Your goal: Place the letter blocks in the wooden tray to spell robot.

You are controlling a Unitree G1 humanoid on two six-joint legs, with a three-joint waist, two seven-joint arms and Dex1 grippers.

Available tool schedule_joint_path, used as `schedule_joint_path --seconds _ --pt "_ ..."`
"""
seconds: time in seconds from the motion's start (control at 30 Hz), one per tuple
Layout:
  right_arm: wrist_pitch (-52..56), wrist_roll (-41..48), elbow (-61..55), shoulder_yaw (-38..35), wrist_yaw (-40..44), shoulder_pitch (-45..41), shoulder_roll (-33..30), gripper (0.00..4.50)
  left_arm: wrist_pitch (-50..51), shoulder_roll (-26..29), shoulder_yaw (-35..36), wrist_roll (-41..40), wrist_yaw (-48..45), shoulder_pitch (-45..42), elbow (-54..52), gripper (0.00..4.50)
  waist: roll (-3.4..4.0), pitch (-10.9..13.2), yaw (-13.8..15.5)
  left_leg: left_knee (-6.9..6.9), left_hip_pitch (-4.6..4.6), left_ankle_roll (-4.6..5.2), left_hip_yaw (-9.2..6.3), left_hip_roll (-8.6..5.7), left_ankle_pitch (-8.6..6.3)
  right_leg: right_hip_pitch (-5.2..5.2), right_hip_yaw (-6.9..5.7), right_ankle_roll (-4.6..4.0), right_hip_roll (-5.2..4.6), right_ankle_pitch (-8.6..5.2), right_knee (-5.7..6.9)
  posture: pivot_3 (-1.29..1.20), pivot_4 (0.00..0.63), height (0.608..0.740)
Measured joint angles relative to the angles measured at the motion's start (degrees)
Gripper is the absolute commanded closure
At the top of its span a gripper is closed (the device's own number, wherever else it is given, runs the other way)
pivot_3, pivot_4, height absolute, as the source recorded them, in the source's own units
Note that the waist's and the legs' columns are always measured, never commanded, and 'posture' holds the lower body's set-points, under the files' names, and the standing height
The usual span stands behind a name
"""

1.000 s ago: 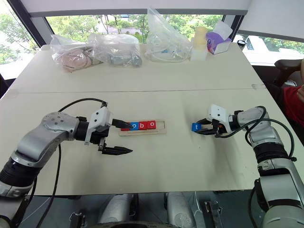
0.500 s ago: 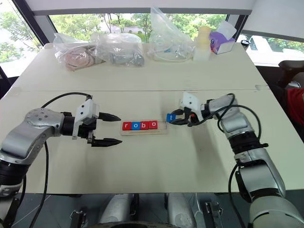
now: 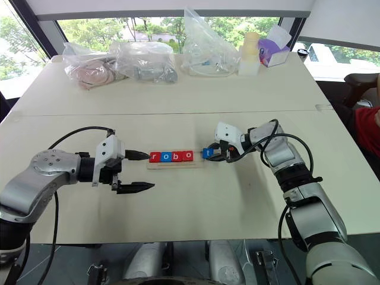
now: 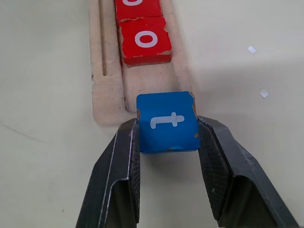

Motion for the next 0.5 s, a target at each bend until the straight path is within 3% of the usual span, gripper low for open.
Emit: schedule_joint_path --seconds 0.5 --pt "9.2 0.6 -8.74 0.58 2.91 -1.05 -0.41 3.36 0.24 -1.0 -0.04 -0.13 1.76 0.03 -0.4 0.0 0.0 0.0 0.06 0.0 -0.01 0.0 -0.01 -0.01 0.0 0.0 -0.01 0.0 -0.01 0.0 -0.01 0.0 0.15 0.735"
